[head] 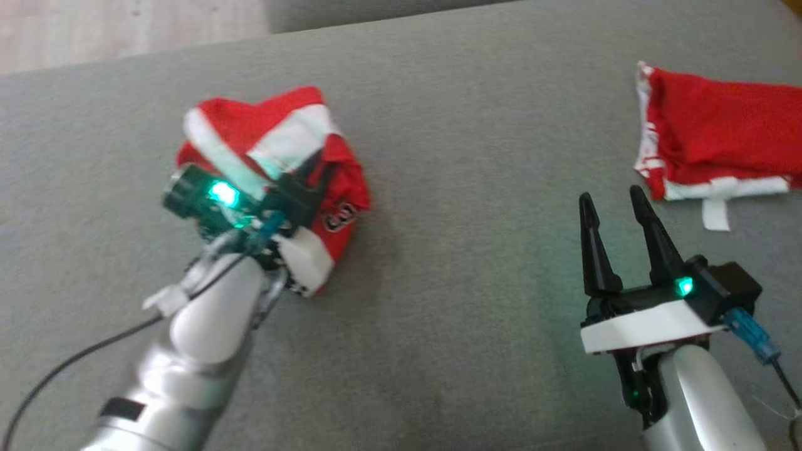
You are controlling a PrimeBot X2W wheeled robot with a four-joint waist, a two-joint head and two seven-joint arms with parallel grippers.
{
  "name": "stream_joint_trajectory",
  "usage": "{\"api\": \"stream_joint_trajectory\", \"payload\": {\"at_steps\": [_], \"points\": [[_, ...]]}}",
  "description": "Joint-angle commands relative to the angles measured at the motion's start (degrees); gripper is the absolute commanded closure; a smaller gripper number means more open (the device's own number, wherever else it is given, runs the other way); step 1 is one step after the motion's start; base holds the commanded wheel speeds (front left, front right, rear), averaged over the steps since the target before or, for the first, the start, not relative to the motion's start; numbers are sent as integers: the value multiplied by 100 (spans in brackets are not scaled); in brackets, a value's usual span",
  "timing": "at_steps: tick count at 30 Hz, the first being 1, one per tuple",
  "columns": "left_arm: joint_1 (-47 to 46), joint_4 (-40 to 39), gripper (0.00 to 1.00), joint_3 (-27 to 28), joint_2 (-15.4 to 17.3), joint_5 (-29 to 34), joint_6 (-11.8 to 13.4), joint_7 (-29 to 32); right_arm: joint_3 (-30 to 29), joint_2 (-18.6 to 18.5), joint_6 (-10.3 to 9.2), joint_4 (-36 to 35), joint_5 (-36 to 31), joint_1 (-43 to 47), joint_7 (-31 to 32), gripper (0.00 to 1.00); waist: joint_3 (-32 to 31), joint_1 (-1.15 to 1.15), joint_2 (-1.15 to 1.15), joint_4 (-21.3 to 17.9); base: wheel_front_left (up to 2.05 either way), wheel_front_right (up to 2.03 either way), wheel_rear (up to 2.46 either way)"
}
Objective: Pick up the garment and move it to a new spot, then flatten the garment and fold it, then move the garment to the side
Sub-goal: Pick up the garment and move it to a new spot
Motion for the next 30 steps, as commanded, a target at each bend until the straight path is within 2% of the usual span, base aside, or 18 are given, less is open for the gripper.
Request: {"api": "stream_joint_trajectory", "payload": {"at_steps": [1,3,4,5,6,7,14,22,30], "points": [[-227,-139,100,131,18,-68,-14,21,162,11,37,-175,39,-202,-62,0,83,0,0,-259,0,0,0],[-279,-37,100,88,-186,-123,6,-4,187,11,37,-173,90,-234,-62,0,97,0,0,-380,0,0,0],[-305,20,93,85,-273,-163,21,-47,197,11,37,-171,114,-246,-62,0,100,0,0,-431,0,0,0],[-334,80,53,62,-340,-179,33,-92,211,11,37,-167,137,-256,-62,0,100,0,0,-477,0,0,0],[-361,138,5,35,-397,-192,45,-142,227,11,37,-161,156,-264,-62,0,97,0,0,-513,0,0,0],[-388,186,0,23,-447,-211,76,-202,241,11,37,-156,172,-268,-62,0,93,0,0,-541,0,0,0],[-428,357,0,11,-547,-322,234,-660,186,11,37,-136,185,-166,-62,0,-63,0,0,-405,0,0,0],[132,-123,0,406,-216,-672,497,-1061,-139,11,37,-158,-19,77,-62,0,-449,0,0,255,0,0,0],[1394,-991,0,841,103,-1041,785,-1136,-295,11,37,-187,-171,294,-62,0,-742,0,0,682,0,0,0]]}}
